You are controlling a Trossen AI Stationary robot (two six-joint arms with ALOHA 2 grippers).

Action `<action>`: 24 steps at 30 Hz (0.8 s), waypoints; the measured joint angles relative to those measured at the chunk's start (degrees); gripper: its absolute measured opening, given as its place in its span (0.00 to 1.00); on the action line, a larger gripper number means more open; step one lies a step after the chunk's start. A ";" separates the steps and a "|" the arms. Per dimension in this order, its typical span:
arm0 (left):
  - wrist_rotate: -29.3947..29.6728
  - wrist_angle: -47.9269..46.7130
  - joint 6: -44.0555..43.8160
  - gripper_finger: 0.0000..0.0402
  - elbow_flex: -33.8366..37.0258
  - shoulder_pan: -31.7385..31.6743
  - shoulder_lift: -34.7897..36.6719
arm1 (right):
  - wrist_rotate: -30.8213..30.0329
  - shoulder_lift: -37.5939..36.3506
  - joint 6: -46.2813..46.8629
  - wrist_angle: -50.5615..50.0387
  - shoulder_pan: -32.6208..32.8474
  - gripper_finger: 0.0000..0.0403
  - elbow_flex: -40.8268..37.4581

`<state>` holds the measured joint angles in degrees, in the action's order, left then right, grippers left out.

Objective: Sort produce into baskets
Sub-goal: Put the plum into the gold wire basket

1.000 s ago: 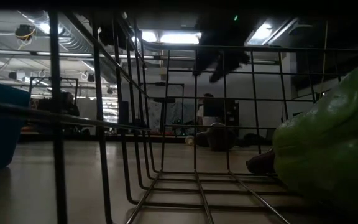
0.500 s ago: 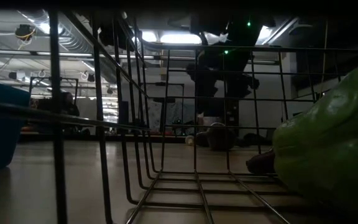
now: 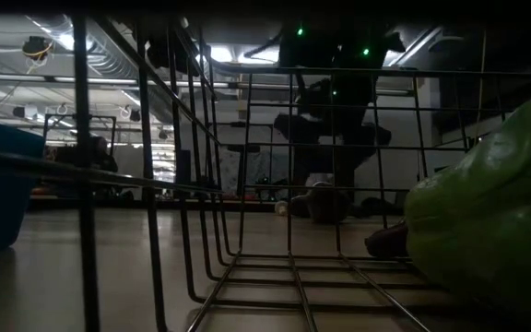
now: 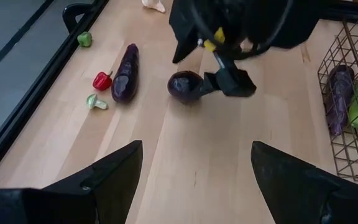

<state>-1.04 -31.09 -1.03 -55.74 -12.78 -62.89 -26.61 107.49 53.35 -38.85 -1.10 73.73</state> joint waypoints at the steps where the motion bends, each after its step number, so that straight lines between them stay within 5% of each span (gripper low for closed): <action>1: 0.00 -0.03 0.01 0.74 0.02 0.00 0.00 | 0.79 0.49 0.83 -0.52 0.00 0.92 0.00; 13: 0.00 -0.24 0.01 0.74 0.06 0.09 0.00 | 2.52 5.69 1.90 -1.71 -0.04 0.90 0.00; 24: 0.00 -0.42 -0.01 0.74 0.06 0.09 0.00 | 5.38 5.33 -6.32 -2.03 -0.04 0.58 0.17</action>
<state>-1.04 -31.51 -1.04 -55.68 -12.69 -62.89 -21.23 112.83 47.04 -40.87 -1.15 73.91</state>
